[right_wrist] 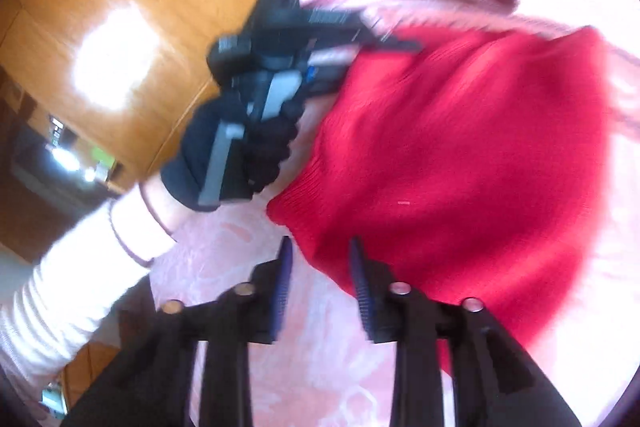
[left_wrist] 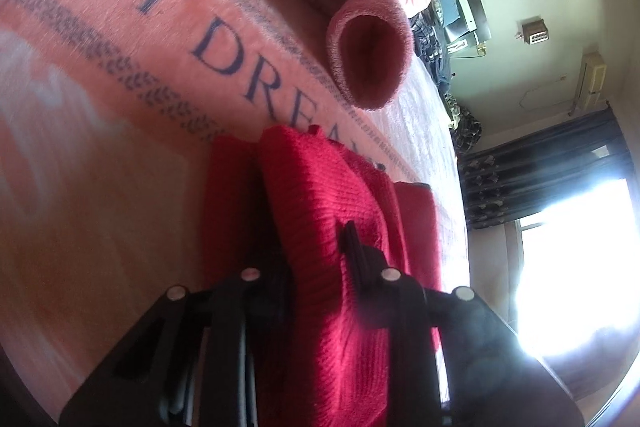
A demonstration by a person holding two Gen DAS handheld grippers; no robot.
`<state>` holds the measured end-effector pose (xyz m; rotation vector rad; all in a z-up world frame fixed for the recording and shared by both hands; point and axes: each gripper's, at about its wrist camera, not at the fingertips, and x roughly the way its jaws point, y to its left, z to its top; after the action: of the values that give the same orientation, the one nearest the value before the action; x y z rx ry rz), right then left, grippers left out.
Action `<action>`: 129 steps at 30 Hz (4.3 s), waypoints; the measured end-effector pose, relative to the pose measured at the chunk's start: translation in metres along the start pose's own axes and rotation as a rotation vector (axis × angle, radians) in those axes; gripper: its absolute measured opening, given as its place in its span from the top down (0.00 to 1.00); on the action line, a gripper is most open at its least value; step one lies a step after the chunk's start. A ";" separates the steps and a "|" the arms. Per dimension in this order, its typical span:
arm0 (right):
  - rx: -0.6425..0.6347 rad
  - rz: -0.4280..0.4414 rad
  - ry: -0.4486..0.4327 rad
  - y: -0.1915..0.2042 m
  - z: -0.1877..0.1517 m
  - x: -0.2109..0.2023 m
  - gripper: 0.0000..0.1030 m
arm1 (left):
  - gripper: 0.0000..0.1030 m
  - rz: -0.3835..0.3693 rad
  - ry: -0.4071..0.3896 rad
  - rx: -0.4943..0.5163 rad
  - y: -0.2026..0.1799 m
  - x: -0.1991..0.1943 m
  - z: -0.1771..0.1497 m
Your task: Fold small clothes
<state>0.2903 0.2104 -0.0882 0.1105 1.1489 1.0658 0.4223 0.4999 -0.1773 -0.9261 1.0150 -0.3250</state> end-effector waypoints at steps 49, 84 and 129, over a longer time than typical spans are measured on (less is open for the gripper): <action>0.122 -0.165 -0.056 -0.051 -0.051 -0.079 0.60 | 0.36 0.110 0.046 0.025 0.000 -0.122 -0.127; 0.521 0.180 -0.040 -0.178 0.029 -0.021 0.43 | 0.49 -0.105 0.260 0.008 -0.004 0.005 -0.048; 0.442 -0.028 0.020 -0.116 -0.208 -0.178 0.43 | 0.42 -0.022 0.261 0.151 -0.119 0.012 -0.293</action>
<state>0.2003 -0.0696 -0.1276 0.4303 1.3862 0.7752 0.2030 0.2727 -0.1496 -0.7714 1.2019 -0.5439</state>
